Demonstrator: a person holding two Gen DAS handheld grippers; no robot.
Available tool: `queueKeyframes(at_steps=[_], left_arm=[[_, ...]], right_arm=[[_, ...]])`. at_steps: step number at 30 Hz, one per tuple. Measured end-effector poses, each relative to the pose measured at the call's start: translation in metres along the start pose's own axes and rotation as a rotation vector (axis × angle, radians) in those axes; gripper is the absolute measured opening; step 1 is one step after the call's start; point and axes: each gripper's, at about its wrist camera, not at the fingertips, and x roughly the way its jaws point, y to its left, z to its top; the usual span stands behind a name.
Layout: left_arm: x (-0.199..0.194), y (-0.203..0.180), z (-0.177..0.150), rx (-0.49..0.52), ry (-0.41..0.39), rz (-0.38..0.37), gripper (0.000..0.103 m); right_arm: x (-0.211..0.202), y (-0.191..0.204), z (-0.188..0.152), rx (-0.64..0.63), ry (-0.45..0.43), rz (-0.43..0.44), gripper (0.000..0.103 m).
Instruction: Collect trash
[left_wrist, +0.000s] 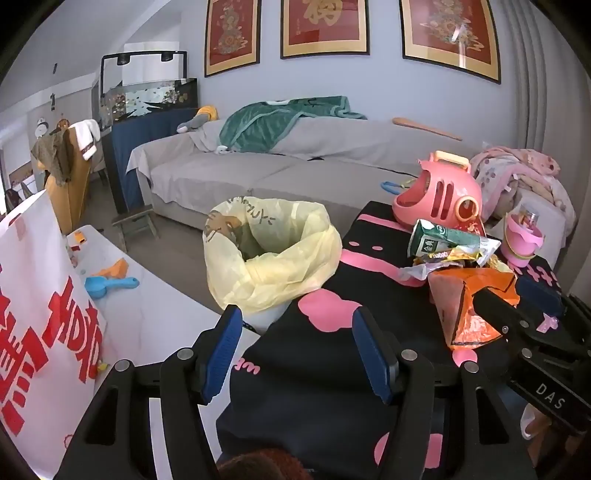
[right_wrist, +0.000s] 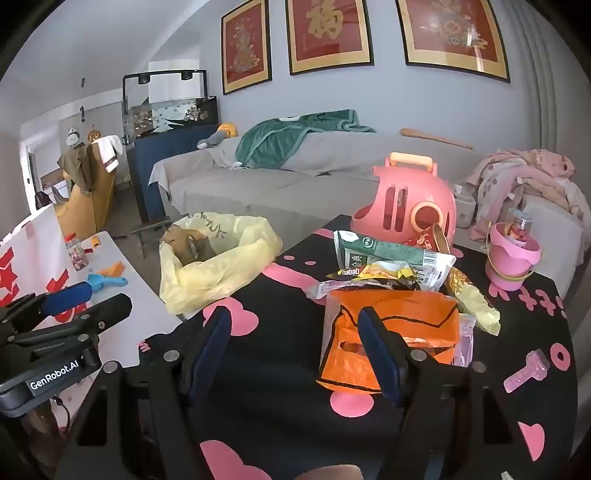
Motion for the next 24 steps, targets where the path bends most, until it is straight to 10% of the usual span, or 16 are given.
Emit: queueKeyframes(at_steps=[24], left_arm=[[-0.0001,-0.0001,0.0004,0.003,0.005,0.007,0.062]], right_arm=[[-0.0008,0.0006,0.0000,-0.007,0.011,-0.003,0.068]])
